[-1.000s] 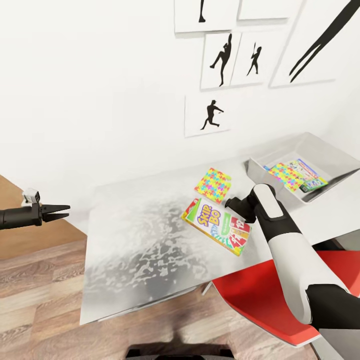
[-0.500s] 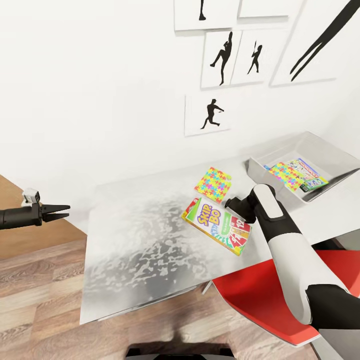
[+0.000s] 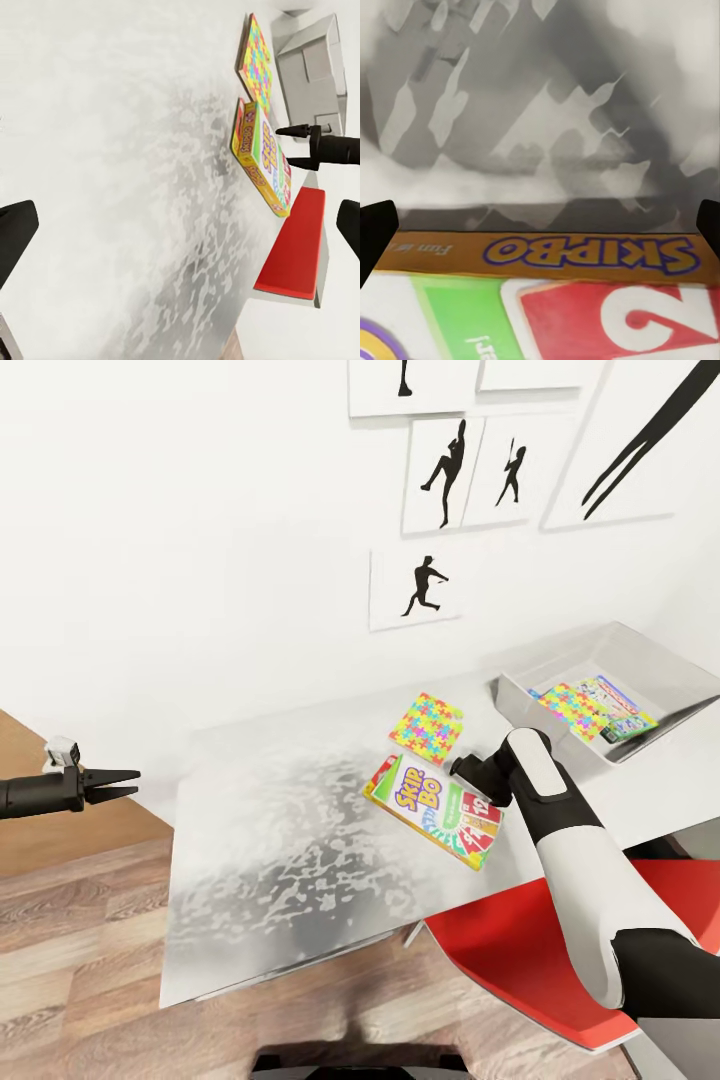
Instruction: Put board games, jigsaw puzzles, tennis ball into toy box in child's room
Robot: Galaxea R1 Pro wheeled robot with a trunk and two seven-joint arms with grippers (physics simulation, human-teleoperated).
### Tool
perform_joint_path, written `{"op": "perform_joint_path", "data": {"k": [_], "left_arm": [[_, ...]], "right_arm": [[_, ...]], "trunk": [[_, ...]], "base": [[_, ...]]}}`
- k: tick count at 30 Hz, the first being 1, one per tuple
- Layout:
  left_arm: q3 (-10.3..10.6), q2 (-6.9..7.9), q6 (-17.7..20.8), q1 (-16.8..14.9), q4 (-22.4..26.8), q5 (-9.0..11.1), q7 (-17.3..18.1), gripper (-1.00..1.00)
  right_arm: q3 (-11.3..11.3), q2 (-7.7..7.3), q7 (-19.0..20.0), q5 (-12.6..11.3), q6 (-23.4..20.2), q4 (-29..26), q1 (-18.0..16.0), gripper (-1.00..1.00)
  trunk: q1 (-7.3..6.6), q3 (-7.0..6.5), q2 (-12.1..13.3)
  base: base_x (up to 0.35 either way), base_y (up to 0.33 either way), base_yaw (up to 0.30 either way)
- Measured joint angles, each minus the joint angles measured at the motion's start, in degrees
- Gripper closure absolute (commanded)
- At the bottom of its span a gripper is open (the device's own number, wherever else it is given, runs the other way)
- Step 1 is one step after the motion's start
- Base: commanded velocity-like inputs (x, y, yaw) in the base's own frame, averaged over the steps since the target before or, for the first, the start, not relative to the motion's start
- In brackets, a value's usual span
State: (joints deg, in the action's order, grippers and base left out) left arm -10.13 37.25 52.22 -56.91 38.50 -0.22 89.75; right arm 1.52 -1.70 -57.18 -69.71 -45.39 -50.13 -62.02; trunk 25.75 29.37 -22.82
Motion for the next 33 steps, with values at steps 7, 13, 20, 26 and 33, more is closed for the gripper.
{"op": "perform_joint_path", "data": {"k": [7,13,20,26,33], "left_arm": [[0.0,0.0,0.0,0.0,0.0,0.0,0.0,-1.0],[0.0,0.01,0.0,0.0,0.0,0.0,0.0,-1.0],[0.0,0.01,0.0,0.0,0.0,-0.1,0.0,-1.0],[0.0,0.02,0.0,0.0,0.0,-0.1,0.0,-1.0],[0.0,0.01,0.0,0.0,0.0,-0.1,0.0,-1.0]], "right_arm": [[0.1,0.0,0.0,0.0,0.0,0.0,0.0,-1.0],[0.3,0.02,0.0,0.5,-0.2,-0.6,0.0,-1.0],[0.3,0.01,0.0,0.7,-0.3,-0.7,0.0,-1.0],[0.3,-0.01,0.0,0.6,-0.3,-0.7,0.0,-1.0],[0.3,-0.02,0.0,1.0,-0.5,-0.7,0.0,-1.0]], "trunk": [[0.0,0.63,0.0],[0.0,1.1,0.0],[-0.01,1.16,0.0],[-0.02,1.17,0.0],[-0.02,1.17,0.0]], "base": [[0.0,0.0,0.0],[-0.07,0.05,0.0],[-0.059,0.064,0.0],[-0.011,0.021,0.0],[-0.001,0.083,0.0]]}}
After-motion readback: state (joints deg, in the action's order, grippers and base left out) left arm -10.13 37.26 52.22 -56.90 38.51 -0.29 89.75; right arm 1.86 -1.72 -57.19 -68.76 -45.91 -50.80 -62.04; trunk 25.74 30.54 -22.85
